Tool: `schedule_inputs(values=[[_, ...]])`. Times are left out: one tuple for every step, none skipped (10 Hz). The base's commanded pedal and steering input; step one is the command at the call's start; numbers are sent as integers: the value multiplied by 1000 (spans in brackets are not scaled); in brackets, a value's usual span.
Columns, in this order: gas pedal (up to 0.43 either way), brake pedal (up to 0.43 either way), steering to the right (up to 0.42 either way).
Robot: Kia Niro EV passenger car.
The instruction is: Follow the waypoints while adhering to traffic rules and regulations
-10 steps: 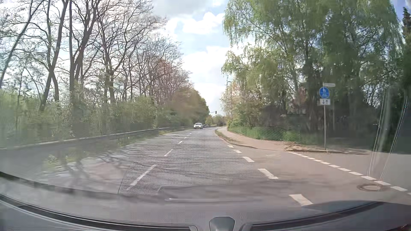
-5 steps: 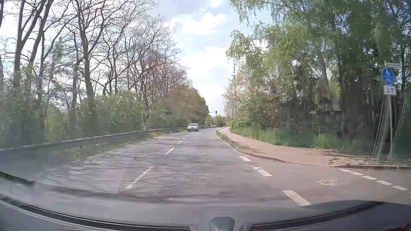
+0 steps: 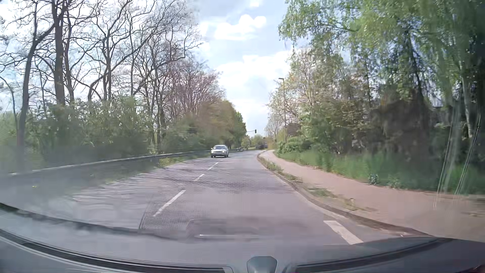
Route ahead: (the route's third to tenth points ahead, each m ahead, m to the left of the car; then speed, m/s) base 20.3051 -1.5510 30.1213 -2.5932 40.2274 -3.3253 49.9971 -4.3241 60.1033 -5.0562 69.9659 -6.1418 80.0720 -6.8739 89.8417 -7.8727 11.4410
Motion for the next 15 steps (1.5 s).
schedule_inputs(values=[[87, 0, -3], [87, 0, -3], [87, 0, -3], [87, 0, -3], [87, 0, -3], [87, 0, -3], [87, 0, -3], [87, 0, -3], [87, 0, -3], [87, 0, -3], [87, 0, -3], [87, 0, -3], [87, 0, -3], [87, 0, -3], [87, 0, -3]])
